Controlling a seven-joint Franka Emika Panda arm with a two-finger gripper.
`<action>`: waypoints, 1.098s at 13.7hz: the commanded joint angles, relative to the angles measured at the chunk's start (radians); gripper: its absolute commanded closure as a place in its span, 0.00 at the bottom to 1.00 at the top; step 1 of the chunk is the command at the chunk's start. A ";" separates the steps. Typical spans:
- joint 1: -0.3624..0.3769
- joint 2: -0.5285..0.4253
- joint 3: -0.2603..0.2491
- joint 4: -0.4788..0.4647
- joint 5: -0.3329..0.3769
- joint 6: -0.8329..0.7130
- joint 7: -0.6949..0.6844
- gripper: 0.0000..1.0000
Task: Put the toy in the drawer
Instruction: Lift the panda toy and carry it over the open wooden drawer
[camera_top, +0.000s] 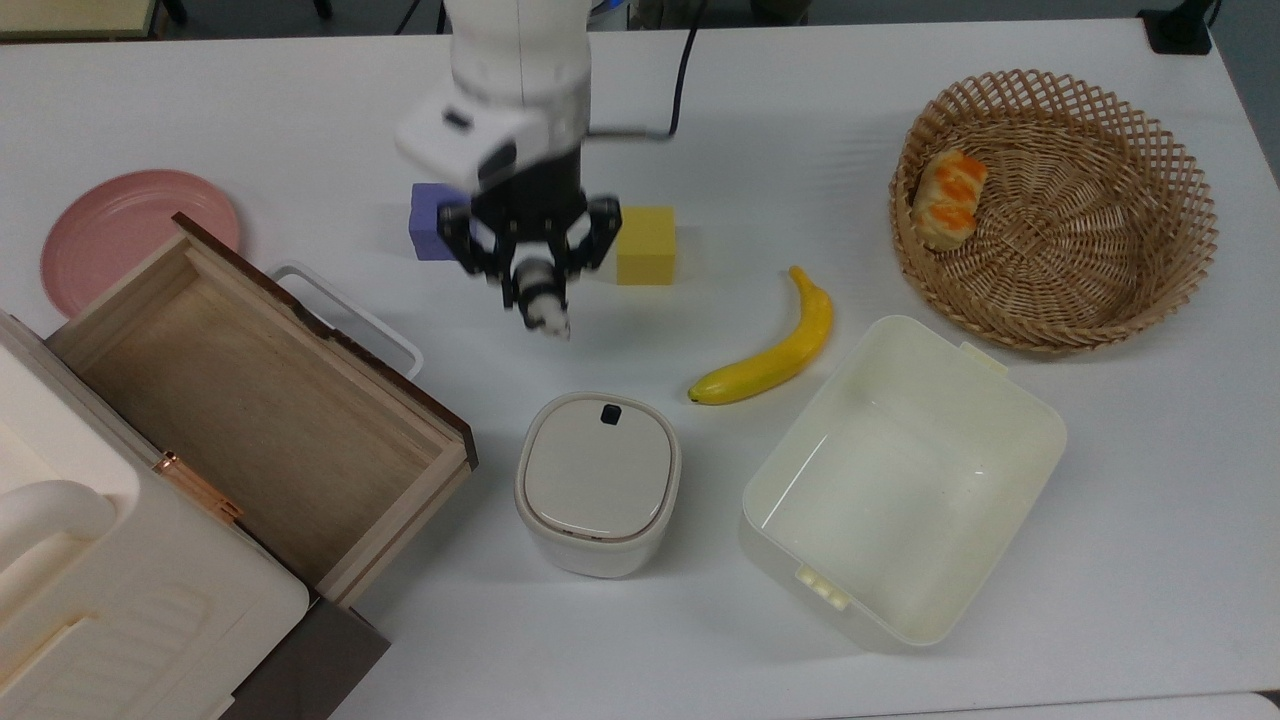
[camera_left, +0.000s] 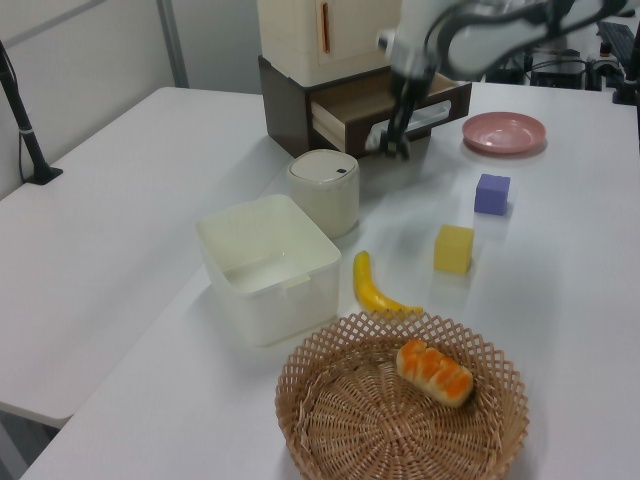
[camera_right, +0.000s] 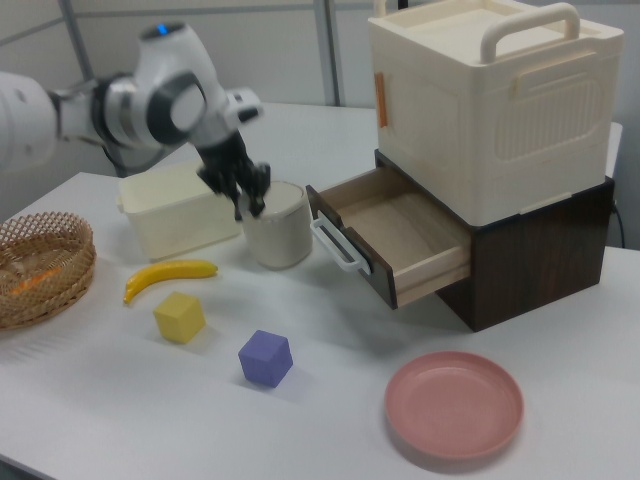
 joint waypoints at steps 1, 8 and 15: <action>0.008 -0.063 -0.008 0.099 0.042 -0.039 0.007 1.00; -0.058 0.035 -0.087 0.159 0.014 0.200 -0.039 1.00; -0.111 0.241 -0.152 0.155 0.020 0.390 -0.022 1.00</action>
